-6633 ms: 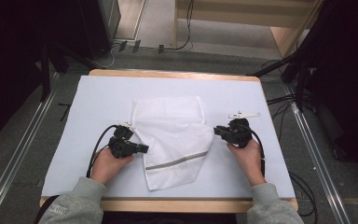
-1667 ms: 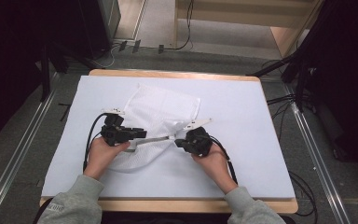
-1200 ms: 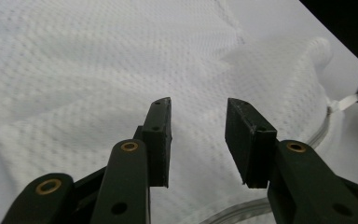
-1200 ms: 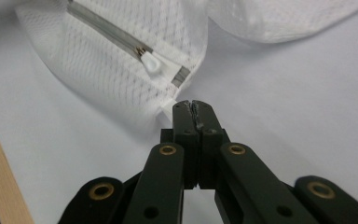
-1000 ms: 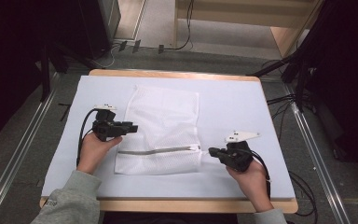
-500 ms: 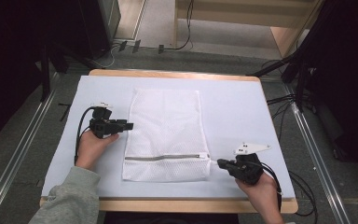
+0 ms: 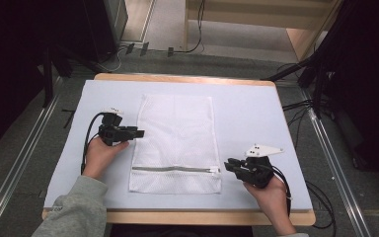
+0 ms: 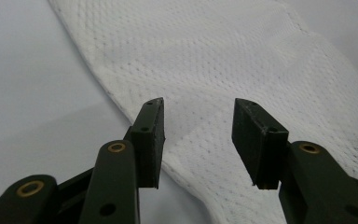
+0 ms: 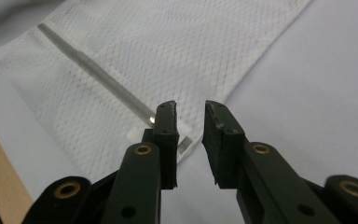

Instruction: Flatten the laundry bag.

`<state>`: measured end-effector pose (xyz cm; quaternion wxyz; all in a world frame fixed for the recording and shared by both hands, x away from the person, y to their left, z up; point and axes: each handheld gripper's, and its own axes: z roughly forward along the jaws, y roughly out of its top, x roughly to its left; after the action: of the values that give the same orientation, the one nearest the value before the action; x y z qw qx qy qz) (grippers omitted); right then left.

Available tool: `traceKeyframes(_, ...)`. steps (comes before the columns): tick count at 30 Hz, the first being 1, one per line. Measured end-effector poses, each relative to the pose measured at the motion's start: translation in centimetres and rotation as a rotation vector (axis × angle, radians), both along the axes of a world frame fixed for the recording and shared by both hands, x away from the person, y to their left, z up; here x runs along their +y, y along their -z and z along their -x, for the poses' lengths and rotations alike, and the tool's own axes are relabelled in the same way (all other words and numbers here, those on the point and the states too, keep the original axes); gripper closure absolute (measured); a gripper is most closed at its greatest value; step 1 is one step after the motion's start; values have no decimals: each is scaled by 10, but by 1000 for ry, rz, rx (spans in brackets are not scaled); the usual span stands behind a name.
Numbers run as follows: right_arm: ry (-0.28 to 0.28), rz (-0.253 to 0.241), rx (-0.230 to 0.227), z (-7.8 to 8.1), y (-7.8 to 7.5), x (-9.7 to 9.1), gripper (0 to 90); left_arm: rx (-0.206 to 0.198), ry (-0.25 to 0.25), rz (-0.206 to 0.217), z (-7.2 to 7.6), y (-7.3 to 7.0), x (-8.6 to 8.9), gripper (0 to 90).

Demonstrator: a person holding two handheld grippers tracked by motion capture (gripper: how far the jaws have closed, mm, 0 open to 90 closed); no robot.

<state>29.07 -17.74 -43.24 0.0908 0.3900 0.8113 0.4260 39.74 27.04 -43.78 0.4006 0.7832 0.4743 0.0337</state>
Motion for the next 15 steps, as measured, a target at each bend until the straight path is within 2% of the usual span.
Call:
traceKeyframes(6,10,-1,7,-19,7,7,832,-8,20,0,4,-4,-7,548)
traceKeyframes(9,7,-4,23,-29,12,12,883,-15,36,0,7,-6,-11,539)
traceKeyframes(10,8,-2,41,-32,13,15,897,-17,41,2,7,-6,-12,536)
traceKeyframes(15,-17,7,67,-45,23,26,900,-18,74,5,11,-9,-21,496)
